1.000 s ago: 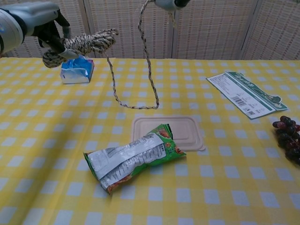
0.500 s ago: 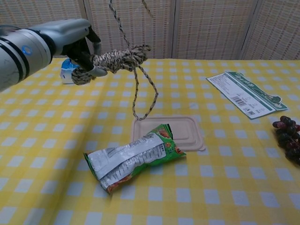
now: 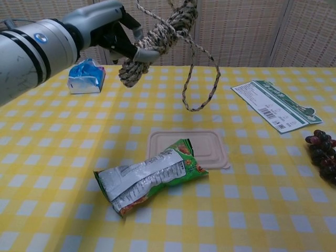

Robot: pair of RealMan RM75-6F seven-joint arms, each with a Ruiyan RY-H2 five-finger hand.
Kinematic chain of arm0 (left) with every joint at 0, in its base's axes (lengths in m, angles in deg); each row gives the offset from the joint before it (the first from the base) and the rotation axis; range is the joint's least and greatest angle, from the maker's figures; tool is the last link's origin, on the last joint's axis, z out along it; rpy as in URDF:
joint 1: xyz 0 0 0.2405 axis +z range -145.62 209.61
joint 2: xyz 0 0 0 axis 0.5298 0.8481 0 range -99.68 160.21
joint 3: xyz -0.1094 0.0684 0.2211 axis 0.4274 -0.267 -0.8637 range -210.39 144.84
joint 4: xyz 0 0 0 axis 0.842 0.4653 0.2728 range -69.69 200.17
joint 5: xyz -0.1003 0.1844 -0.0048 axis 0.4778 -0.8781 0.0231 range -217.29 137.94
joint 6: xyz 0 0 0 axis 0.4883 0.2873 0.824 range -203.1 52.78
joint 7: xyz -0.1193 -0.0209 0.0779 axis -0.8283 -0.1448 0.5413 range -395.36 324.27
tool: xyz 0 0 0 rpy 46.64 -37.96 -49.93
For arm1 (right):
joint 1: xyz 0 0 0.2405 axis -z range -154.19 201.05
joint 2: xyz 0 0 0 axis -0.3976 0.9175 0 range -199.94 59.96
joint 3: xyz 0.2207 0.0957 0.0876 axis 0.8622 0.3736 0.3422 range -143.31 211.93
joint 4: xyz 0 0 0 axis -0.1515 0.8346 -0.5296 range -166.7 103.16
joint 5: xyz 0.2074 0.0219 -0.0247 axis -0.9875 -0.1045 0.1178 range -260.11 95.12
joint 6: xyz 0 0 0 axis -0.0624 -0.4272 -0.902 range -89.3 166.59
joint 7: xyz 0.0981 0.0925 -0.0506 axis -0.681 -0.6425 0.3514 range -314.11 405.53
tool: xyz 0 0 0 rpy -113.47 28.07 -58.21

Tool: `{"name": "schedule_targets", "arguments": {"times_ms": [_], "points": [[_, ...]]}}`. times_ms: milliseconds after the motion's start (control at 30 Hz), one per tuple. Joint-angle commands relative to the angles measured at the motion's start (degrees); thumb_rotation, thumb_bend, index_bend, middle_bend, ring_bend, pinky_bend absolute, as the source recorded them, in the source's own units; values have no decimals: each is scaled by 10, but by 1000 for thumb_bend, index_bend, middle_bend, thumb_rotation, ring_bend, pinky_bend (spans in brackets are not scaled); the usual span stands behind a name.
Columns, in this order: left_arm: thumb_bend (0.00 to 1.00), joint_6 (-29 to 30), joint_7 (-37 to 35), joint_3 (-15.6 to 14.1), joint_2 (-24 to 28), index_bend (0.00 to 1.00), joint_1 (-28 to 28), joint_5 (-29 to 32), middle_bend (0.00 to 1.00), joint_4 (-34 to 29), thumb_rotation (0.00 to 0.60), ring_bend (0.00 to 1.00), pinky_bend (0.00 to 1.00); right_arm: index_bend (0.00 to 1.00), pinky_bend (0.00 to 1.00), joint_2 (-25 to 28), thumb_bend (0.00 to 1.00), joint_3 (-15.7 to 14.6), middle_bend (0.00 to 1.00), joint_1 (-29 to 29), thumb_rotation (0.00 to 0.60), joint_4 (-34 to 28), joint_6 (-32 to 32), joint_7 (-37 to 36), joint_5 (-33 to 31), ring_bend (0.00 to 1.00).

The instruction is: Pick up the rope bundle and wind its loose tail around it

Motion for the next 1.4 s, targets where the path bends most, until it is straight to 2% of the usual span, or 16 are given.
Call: {"name": "schedule_targets", "arguments": {"times_ms": [33, 100, 200, 333, 500, 867, 1133, 1400], "points": [[270, -6, -65, 14, -8, 779, 12, -46, 900, 2, 470, 702, 501, 606, 0, 3, 491, -5, 263, 1, 600, 7, -1, -5, -9, 0], [270, -1, -98, 17, -14, 779, 17, -74, 900, 12, 516, 702, 501, 606, 0, 7, 493, -8, 263, 4, 600, 10, 0, -12, -14, 0], [270, 9, -144, 20, -23, 780, 24, -113, 900, 29, 529, 702, 501, 605, 0, 10, 493, -11, 263, 10, 600, 14, 1, -25, -15, 0], [269, 20, -189, 23, -34, 779, 31, -149, 900, 55, 585, 700, 501, 606, 0, 13, 496, -12, 263, 19, 600, 17, -3, -53, -15, 0], [270, 31, -228, 31, -45, 778, 39, -169, 900, 81, 600, 698, 501, 605, 0, 12, 498, -23, 263, 31, 600, 30, -13, -84, -5, 0], [270, 15, -238, 52, -24, 778, 55, -141, 900, 93, 600, 697, 501, 605, 0, 4, 498, -59, 263, 53, 600, 66, -34, -123, 31, 0], [269, -2, -237, 78, 3, 779, 66, -94, 900, 89, 600, 697, 501, 605, 0, -4, 498, -104, 263, 63, 600, 75, -47, -109, 74, 0], [270, -17, -248, 106, 31, 779, 72, -54, 900, 81, 599, 698, 501, 606, 0, -18, 498, -137, 263, 71, 600, 78, -53, -94, 106, 0]]}}
